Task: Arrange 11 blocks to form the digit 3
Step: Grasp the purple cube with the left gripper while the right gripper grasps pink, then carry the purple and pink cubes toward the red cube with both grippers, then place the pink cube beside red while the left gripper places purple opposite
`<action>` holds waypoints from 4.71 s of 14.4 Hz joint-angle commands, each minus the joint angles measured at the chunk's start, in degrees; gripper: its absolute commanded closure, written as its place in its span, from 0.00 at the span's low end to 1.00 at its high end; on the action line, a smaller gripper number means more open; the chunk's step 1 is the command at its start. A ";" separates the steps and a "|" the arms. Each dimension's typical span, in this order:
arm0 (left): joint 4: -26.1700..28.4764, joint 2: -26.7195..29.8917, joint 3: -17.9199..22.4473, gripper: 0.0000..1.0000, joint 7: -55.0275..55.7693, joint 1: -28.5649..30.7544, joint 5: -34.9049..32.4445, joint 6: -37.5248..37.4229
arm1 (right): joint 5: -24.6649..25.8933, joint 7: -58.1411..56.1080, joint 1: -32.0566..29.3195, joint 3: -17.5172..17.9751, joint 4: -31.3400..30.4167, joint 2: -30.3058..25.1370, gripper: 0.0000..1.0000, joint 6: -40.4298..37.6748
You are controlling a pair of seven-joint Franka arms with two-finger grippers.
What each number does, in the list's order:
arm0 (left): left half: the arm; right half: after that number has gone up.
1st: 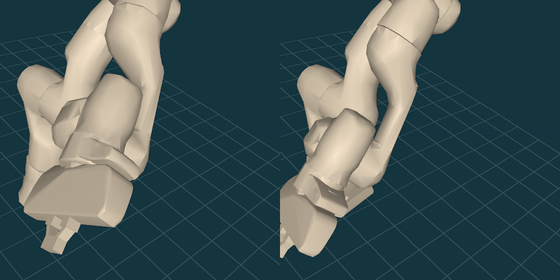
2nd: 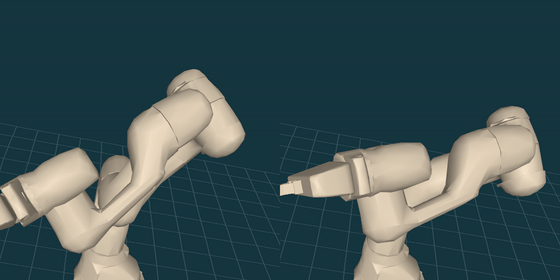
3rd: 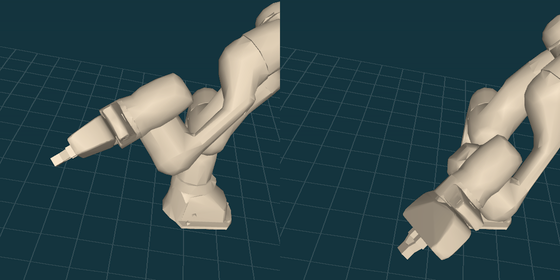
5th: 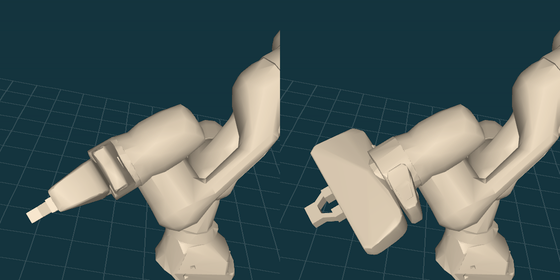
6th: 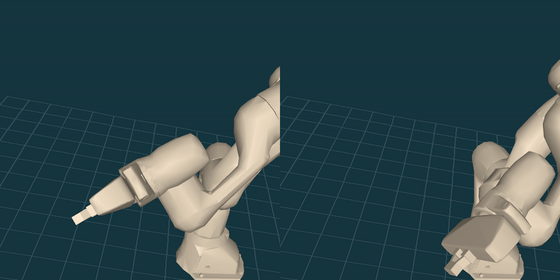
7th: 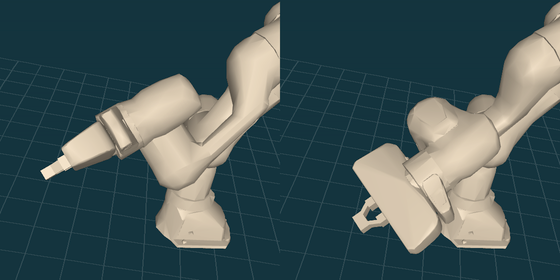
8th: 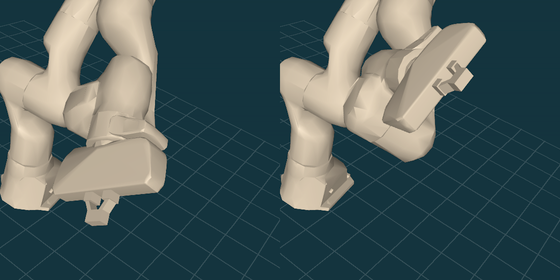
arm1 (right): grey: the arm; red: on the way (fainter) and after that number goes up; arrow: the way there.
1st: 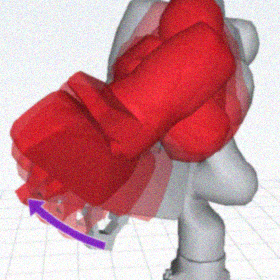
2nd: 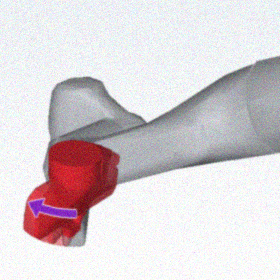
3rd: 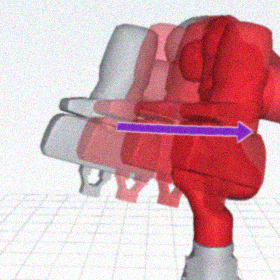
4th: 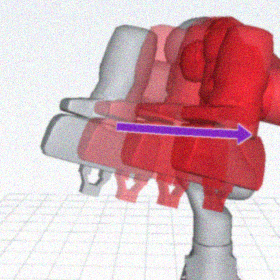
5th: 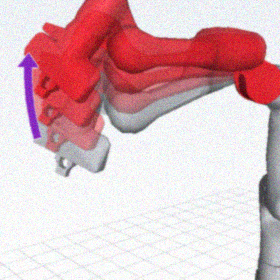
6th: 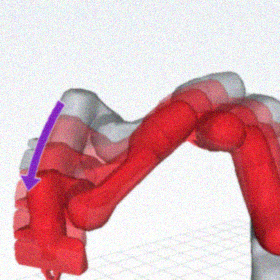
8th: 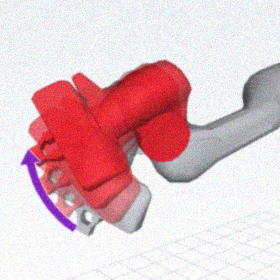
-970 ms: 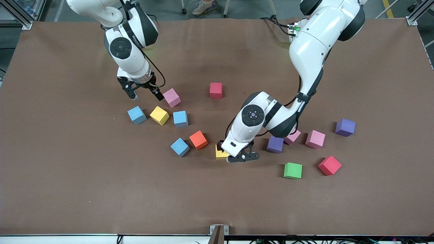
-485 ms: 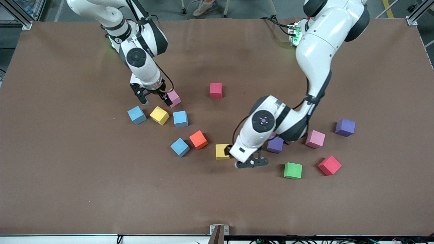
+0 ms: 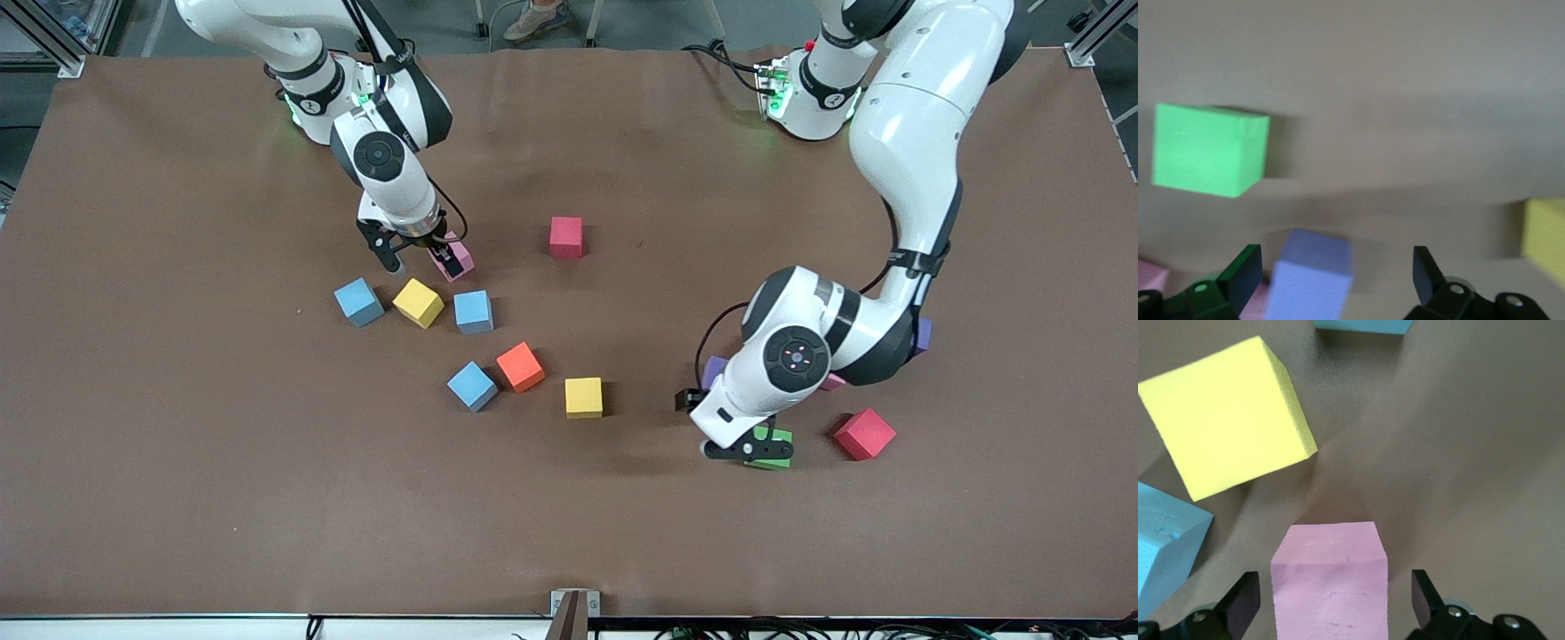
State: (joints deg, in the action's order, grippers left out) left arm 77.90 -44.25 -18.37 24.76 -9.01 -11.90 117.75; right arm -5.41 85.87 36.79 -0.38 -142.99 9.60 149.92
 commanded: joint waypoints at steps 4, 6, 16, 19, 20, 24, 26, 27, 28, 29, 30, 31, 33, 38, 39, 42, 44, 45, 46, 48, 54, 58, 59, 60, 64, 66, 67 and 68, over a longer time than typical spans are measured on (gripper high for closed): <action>14.63 6.99 -0.43 0.00 -8.05 1.19 -1.01 4.40 | 0.13 2.27 1.35 -0.59 -0.28 1.12 0.03 1.78; 16.66 6.64 -0.43 0.00 -8.23 1.45 -4.69 7.21 | 0.13 2.81 1.96 -0.59 -0.28 1.38 0.05 2.31; 16.58 3.03 -0.43 0.32 -8.58 0.84 -5.76 12.58 | -0.39 11.32 3.19 -0.50 0.78 1.38 0.98 2.04; 16.75 3.56 -0.52 0.49 -7.44 1.36 -5.50 12.15 | -0.39 18.08 4.43 -0.42 0.95 1.38 0.98 2.31; 16.67 4.00 -0.52 0.55 -7.35 1.45 -4.98 11.80 | -0.48 21.41 4.78 -0.41 1.13 1.38 0.99 2.22; 16.58 7.25 -0.70 0.61 -0.78 2.25 -2.34 11.36 | -0.57 29.95 6.19 -0.33 2.00 2.17 0.99 2.22; 16.49 8.48 -1.49 0.62 3.35 2.51 0.20 8.56 | -0.57 34.51 8.37 -0.33 3.93 3.66 0.99 1.87; 16.58 9.27 -1.58 0.66 5.20 2.34 0.47 7.50 | -0.66 36.63 9.25 -0.33 5.34 4.71 0.99 1.61; 16.49 9.71 -1.75 0.66 8.70 1.99 0.74 6.80 | -0.57 38.30 10.05 -0.33 6.48 5.68 1.00 1.60; 16.58 10.15 -2.71 0.66 13.25 2.07 1.18 6.35 | -0.57 39.45 11.18 -0.33 7.28 6.65 1.00 1.69; 16.49 10.33 -3.33 0.66 18.78 2.16 1.27 6.09 | -0.57 40.24 11.72 -0.33 7.89 7.35 1.00 1.60; 16.58 10.76 -3.77 0.66 23.97 2.42 1.18 5.74 | -0.57 40.42 11.72 -0.33 8.07 7.71 1.00 1.78; 16.49 11.29 -4.30 0.66 31.72 2.25 1.27 3.37 | -0.66 40.51 11.64 -0.33 8.34 7.80 1.00 1.34; 16.14 13.40 -5.44 0.66 53.94 1.90 2.84 -1.47 | -4.34 40.43 11.72 -0.33 8.34 7.80 1.00 0.72; 16.23 13.67 -6.49 0.66 60.87 1.98 3.98 -1.56 | -4.70 40.43 11.72 -0.33 8.34 7.80 1.00 0.72; 16.58 13.76 -8.07 0.66 77.41 1.81 3.99 -1.65 | -4.79 40.95 11.72 -0.33 8.25 7.80 1.00 0.73; 18.16 13.76 -9.31 0.66 84.63 1.72 3.91 -1.56 | -4.79 41.57 12.51 -0.24 8.25 7.80 1.00 0.99; 18.42 13.76 -9.83 0.66 88.58 1.72 3.99 -1.56 | -4.79 41.92 13.12 -0.24 8.34 7.80 1.00 1.60; 19.12 14.19 -10.45 0.66 93.84 1.89 3.91 -1.56 | -4.79 42.01 13.56 -0.24 8.34 7.80 1.00 2.39; 22.01 15.77 -11.68 0.66 99.85 2.07 3.91 -0.86 | -4.79 42.53 15.06 -0.24 8.34 7.80 1.00 3.09; 34.22 21.49 -14.23 0.66 112.94 2.51 4.95 7.03 | -5.14 46.57 16.64 -0.33 12.02 9.72 1.00 4.07; 40.83 21.32 -16.34 0.66 120.33 1.90 5.22 17.31 | -5.14 47.02 17.52 -0.33 13.35 11.22 1.00 3.80; 41.01 21.05 -16.34 0.66 122.09 1.72 5.22 18.20 | -5.14 47.19 17.61 -0.33 13.43 11.66 1.00 3.80; 41.27 20.96 -16.43 0.66 122.63 1.72 5.22 18.21 | -5.14 47.28 17.61 -0.33 13.35 11.84 1.00 3.80; 41.80 20.88 -18.53 0.66 126.49 1.72 5.22 19.52 | -5.14 47.19 18.58 -0.33 13.78 12.72 1.00 1.87; 42.50 20.70 -19.42 0.66 127.21 1.63 5.22 20.67 | -5.14 47.19 18.49 -0.33 14.57 13.25 1.00 0.90; 42.33 19.92 -19.42 0.66 127.21 1.63 5.05 20.85 | -5.14 47.19 18.49 -0.33 15.27 13.86 1.00 0.12; 42.24 19.47 -19.59 0.66 127.21 1.54 4.96 21.46 | -5.14 47.19 18.49 -0.33 16.33 14.30 1.00 -1.37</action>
State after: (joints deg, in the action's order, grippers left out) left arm 119.02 -24.97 -37.56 151.58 -7.69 -7.84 137.35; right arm -9.15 132.11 53.63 -0.69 -128.72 19.91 150.27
